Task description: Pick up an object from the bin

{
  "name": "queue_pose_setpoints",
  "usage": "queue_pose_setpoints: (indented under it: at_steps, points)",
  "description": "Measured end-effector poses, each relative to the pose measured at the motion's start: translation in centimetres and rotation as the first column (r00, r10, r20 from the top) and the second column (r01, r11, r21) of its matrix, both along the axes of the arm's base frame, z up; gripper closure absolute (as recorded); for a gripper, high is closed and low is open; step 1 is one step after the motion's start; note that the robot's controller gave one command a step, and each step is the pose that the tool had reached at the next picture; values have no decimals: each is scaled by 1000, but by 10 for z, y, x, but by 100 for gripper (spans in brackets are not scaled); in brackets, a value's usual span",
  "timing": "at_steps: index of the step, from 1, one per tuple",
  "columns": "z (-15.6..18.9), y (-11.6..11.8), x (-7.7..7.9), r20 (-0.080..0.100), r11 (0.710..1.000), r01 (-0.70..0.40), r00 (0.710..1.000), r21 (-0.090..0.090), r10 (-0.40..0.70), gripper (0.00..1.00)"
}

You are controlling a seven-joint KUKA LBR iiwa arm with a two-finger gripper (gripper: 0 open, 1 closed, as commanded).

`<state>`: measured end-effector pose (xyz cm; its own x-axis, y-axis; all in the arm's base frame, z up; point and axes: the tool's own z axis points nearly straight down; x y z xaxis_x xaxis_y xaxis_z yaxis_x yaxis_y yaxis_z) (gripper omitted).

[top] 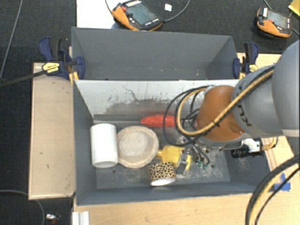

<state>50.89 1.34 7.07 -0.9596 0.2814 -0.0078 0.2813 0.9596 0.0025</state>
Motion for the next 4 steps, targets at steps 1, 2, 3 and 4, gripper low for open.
queue_pose_setpoints:
  at_steps: [1,2,3,4]
  points:
    - [0,0,0,0,1000,-1,1000,0,1,100]
    - [15,0,-1,-1,1000,-2,1000,0,2,100]
    - [26,-1,0,2,1000,-3,1000,0,3,100]
    - [57,-1,-3,-9,1000,-4,1000,0,4,100]
